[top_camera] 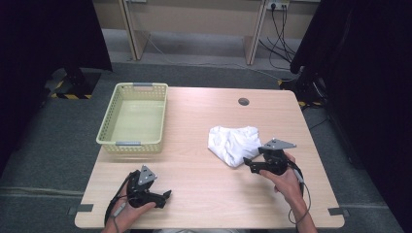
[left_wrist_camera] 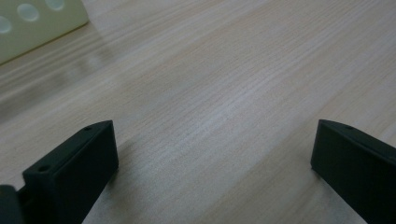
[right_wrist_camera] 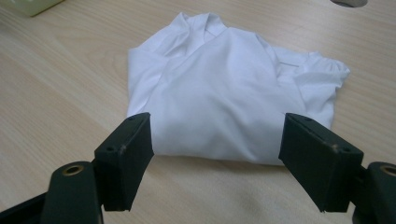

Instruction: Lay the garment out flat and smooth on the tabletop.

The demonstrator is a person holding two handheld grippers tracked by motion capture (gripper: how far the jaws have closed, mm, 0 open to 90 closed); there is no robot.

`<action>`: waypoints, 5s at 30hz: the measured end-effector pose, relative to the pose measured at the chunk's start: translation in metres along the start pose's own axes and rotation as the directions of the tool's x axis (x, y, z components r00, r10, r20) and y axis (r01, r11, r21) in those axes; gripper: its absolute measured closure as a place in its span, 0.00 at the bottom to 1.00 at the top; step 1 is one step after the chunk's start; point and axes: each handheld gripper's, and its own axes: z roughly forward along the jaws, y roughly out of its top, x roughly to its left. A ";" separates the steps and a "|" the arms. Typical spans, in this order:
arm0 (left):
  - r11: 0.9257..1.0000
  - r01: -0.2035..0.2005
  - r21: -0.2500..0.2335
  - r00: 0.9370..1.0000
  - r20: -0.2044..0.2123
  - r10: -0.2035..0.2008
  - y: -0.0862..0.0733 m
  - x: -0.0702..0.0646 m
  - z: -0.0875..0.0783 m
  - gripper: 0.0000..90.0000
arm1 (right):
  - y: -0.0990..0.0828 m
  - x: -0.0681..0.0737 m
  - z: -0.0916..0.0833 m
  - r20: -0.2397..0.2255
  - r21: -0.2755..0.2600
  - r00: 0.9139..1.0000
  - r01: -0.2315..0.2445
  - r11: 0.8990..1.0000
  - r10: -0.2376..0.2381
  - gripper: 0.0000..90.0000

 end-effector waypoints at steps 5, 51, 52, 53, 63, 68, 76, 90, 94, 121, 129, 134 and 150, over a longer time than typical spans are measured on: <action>1.000 0.000 0.000 1.000 0.000 0.000 0.000 0.000 0.000 0.00 | 0.007 0.000 0.006 -0.002 0.000 1.000 0.000 1.000 0.000 0.30; 1.000 0.000 -0.002 1.000 0.000 0.000 0.000 0.000 0.000 0.00 | 0.042 -0.004 0.082 -0.003 0.094 1.000 -0.025 0.995 0.025 0.48; 1.000 0.000 -0.002 1.000 0.000 0.000 0.000 0.000 0.000 0.00 | 0.042 -0.005 0.083 -0.001 0.089 1.000 -0.020 0.996 0.020 0.54; 1.000 0.000 -0.002 1.000 0.000 0.000 0.000 0.000 0.000 0.00 | 0.041 -0.004 0.083 -0.001 0.088 1.000 -0.011 0.996 0.011 0.61; 1.000 0.000 -0.002 1.000 0.000 0.000 0.000 0.000 0.000 0.00 | 0.041 -0.001 0.068 -0.044 0.034 0.997 0.071 0.997 -0.070 0.93; 1.000 0.000 -0.002 1.000 0.000 0.000 0.000 0.000 0.000 0.00 | 0.038 0.001 0.047 -0.044 -0.015 0.996 0.083 0.996 -0.083 0.94; 1.000 0.000 0.000 1.000 0.000 0.000 0.000 0.000 0.000 0.00 | 0.012 0.002 0.010 -0.018 -0.063 0.997 0.071 0.995 -0.073 0.93; 1.000 0.000 0.000 1.000 0.000 0.000 0.000 0.000 0.000 0.00 | -0.007 0.000 -0.055 0.062 -0.123 0.998 0.022 0.992 -0.014 0.54; 1.000 0.000 0.000 1.000 0.000 0.000 0.000 0.000 0.000 0.00 | 0.009 -0.001 -0.054 0.063 -0.142 0.998 0.019 0.990 -0.010 0.50; 1.000 0.000 0.000 1.000 0.000 0.000 0.000 0.000 0.000 0.00 | -0.050 -0.005 -0.061 0.030 0.027 0.999 0.011 1.000 -0.012 0.74; 1.000 0.000 -0.001 1.000 0.000 0.000 0.000 0.000 0.000 0.00 | -0.037 -0.009 -0.089 0.100 -0.064 0.994 -0.042 0.997 0.048 0.48; 1.000 0.000 0.000 1.000 0.000 0.000 0.000 0.000 0.000 0.00 | -0.018 -0.015 -0.062 0.049 -0.023 0.997 -0.064 0.998 0.065 0.45; 1.000 0.000 0.000 1.000 0.000 0.000 0.000 0.000 0.000 0.00 | -0.037 -0.013 -0.014 0.011 0.111 0.996 -0.090 0.990 0.089 0.43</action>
